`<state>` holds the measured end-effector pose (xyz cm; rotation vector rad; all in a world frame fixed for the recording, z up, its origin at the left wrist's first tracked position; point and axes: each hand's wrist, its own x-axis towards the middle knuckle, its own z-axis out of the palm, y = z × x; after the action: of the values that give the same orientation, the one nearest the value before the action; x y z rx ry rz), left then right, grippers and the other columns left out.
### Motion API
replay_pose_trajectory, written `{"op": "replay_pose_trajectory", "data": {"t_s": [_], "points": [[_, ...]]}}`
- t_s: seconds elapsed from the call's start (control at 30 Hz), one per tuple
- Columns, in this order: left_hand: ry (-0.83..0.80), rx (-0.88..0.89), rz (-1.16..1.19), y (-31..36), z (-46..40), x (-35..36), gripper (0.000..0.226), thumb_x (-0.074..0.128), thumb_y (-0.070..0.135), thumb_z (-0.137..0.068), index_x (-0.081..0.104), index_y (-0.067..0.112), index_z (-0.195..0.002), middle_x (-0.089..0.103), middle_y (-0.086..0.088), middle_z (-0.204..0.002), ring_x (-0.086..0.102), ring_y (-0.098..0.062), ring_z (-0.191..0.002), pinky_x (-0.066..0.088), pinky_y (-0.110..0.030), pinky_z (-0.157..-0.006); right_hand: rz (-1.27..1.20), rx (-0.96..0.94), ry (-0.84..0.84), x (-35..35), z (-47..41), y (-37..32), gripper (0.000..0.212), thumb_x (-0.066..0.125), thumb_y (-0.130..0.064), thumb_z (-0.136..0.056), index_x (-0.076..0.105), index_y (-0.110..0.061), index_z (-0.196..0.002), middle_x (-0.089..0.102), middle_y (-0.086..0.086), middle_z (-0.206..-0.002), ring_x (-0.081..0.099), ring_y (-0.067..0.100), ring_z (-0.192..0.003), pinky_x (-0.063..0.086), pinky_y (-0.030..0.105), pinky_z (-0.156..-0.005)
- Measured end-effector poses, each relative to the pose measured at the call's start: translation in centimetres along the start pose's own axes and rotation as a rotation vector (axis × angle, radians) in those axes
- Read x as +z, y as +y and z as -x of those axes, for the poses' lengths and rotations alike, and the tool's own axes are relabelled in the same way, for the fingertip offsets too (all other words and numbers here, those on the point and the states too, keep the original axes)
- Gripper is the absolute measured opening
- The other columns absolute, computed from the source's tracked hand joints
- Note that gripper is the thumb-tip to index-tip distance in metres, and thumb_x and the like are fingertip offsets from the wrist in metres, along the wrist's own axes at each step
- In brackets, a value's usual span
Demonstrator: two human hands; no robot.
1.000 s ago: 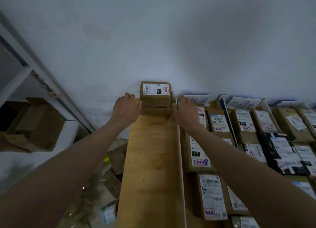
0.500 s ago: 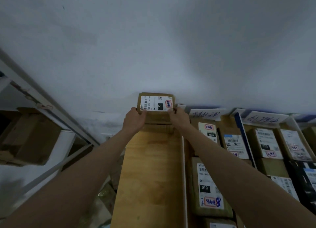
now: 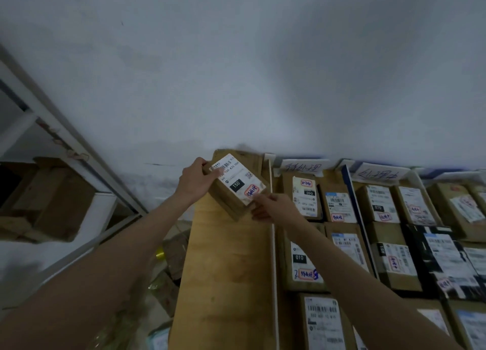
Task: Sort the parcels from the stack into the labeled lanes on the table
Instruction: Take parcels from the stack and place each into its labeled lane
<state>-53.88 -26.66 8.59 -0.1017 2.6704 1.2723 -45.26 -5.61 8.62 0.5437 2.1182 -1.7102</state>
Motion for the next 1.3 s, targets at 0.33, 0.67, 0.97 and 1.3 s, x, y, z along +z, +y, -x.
{"op": "replay_pose_trajectory", "data": {"t_s": [0.33, 0.67, 0.97, 1.3], "points": [[-0.262, 0.152, -0.105, 0.1, 5.4, -4.1, 0.022, 0.062, 0.049, -0.090, 0.055, 0.031, -0.100, 0.064, 0.018, -0.092, 0.059, 0.003, -0.085, 0.039, -0.011, -0.061, 0.177, -0.012, -0.165, 0.7, 6.3, -1.0, 0.041, 0.060, -0.052, -0.092, 0.064, -0.017, -0.114, 0.074, -0.001, -0.103, 0.070, 0.018, -0.098, 0.058, 0.039, -0.090], [-0.119, 0.189, -0.358, 0.0, 11.8, -5.4, 0.067, 0.039, 0.058, -0.098, 0.036, 0.015, -0.148, 0.043, -0.009, -0.150, 0.042, -0.026, -0.135, 0.037, -0.037, -0.106, 0.217, -0.018, 0.090, 3.1, 10.8, -1.3, 0.031, 0.054, -0.044, -0.099, 0.059, -0.014, -0.097, 0.070, 0.005, -0.102, 0.066, 0.017, -0.085, 0.060, 0.037, -0.083], [-0.060, 0.317, -0.586, 0.9, 20.3, -6.5, 0.063, 0.034, 0.052, -0.101, 0.038, 0.009, -0.148, 0.041, -0.011, -0.150, 0.041, -0.027, -0.136, 0.036, -0.040, -0.111, 0.191, 0.003, 0.285, 0.3, 18.9, 0.2, 0.038, 0.053, -0.040, -0.100, 0.064, -0.004, -0.107, 0.071, 0.006, -0.096, 0.068, 0.019, -0.089, 0.057, 0.033, -0.085], [-0.076, 0.434, -0.643, 1.5, 30.2, -3.6, 0.060, 0.034, 0.050, -0.102, 0.043, 0.009, -0.144, 0.047, -0.012, -0.144, 0.047, -0.030, -0.129, 0.039, -0.040, -0.107, 0.123, 0.004, 0.411, -1.8, 29.3, 5.0, 0.038, 0.056, -0.039, -0.099, 0.066, -0.004, -0.111, 0.071, 0.008, -0.105, 0.067, 0.021, -0.096, 0.052, 0.028, -0.072]]}}
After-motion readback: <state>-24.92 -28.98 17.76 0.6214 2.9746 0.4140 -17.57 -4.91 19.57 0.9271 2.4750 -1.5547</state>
